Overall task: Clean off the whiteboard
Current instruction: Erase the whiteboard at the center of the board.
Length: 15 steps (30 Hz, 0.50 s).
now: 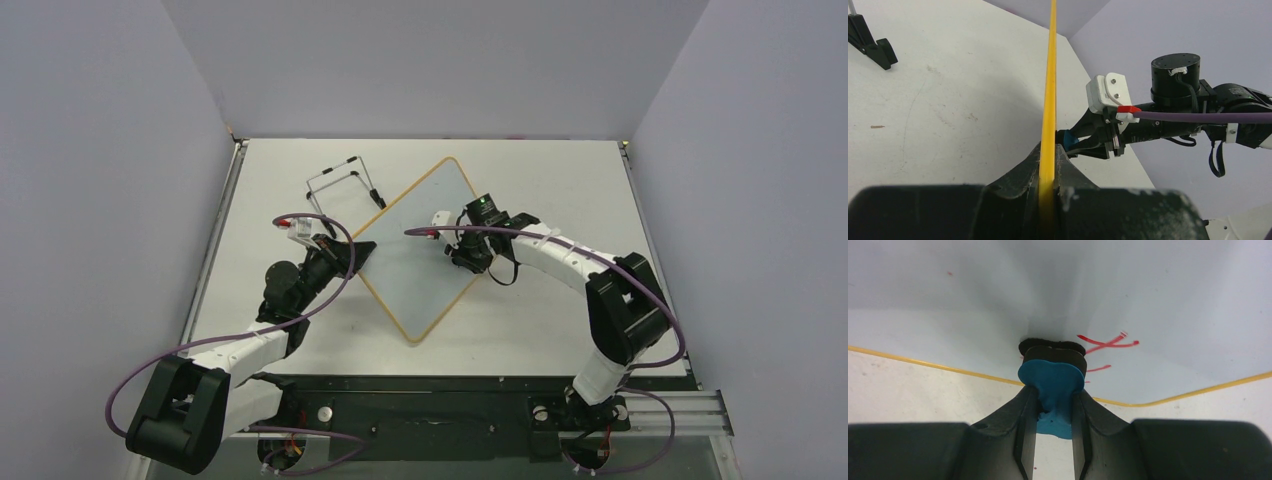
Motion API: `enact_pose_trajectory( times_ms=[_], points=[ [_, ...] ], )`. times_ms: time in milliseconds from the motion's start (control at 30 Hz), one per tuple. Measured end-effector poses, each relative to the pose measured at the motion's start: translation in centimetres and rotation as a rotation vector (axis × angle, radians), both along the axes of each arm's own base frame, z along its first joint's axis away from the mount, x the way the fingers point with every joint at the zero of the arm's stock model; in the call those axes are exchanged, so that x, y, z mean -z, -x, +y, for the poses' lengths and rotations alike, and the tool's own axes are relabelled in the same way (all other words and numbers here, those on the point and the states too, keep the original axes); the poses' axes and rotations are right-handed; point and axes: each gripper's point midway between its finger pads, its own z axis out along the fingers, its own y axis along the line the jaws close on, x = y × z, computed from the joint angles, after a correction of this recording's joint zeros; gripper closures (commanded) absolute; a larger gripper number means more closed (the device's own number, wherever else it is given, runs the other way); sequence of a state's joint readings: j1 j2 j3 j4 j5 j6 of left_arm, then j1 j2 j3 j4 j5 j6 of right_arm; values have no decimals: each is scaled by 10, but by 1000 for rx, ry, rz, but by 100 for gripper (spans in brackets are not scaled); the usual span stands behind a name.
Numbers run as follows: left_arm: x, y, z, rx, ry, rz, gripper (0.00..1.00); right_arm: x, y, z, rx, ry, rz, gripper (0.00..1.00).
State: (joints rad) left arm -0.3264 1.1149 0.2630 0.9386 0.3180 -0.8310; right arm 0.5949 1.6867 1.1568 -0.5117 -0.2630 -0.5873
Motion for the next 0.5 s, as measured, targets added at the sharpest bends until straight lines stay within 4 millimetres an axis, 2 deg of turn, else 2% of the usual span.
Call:
enact_pose_trajectory(
  times_ms=[67,200,400,500],
  points=[
    [0,0,0,2,2,2,100,2,-5,-10,19,12,-4,100],
    [0,0,0,3,2,2,100,6,2,-7,-27,34,9,100],
    [0,0,0,0,1,1,100,9,40,25,-161,64,38,100],
    [0,1,1,-1,-2,-3,100,6,49,37,-160,47,43,100]
  ],
)
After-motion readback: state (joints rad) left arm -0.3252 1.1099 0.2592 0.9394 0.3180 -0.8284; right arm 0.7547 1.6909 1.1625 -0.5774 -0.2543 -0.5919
